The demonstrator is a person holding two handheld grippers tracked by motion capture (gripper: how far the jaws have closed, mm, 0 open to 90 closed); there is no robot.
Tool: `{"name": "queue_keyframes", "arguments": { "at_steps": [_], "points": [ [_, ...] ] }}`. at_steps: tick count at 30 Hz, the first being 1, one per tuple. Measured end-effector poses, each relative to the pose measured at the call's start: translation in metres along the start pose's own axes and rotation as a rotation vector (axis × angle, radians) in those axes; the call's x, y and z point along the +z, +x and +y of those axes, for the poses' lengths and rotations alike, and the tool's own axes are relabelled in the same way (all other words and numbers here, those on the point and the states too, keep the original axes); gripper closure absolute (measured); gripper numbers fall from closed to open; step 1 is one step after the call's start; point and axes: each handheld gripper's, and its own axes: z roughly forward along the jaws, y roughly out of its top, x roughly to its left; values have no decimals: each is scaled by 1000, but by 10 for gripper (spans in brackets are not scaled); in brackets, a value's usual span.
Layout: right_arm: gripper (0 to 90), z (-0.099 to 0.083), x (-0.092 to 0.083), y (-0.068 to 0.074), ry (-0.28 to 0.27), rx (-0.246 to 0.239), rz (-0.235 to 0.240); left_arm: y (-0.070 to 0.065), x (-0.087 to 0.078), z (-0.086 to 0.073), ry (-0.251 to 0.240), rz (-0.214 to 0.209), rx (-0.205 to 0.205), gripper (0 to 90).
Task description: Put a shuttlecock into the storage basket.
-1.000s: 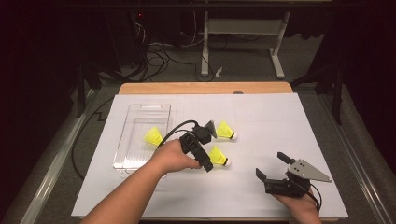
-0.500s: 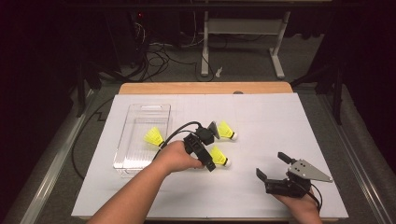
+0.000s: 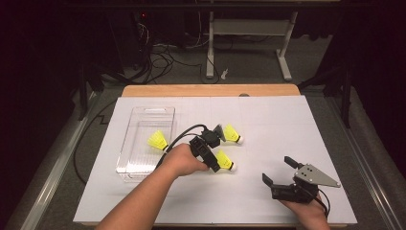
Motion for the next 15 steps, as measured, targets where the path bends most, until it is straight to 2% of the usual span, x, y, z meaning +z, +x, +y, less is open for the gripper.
{"name": "queue_keyframes", "arguments": {
  "at_steps": [3,5,12,14,15],
  "points": [
    [25,0,0,1,0,-2,0,-2,6,2,13,7,18,471],
    [26,0,0,1,2,-1,1,-1,8,3,13,19,17,475],
    [25,0,0,1,2,-5,4,1,8,6,-7,3,16,551],
    [26,0,0,1,2,-4,3,3,8,7,-22,-18,16,569],
    [26,0,0,1,2,-3,4,5,8,7,-24,-12,10,587]
  ]
}}
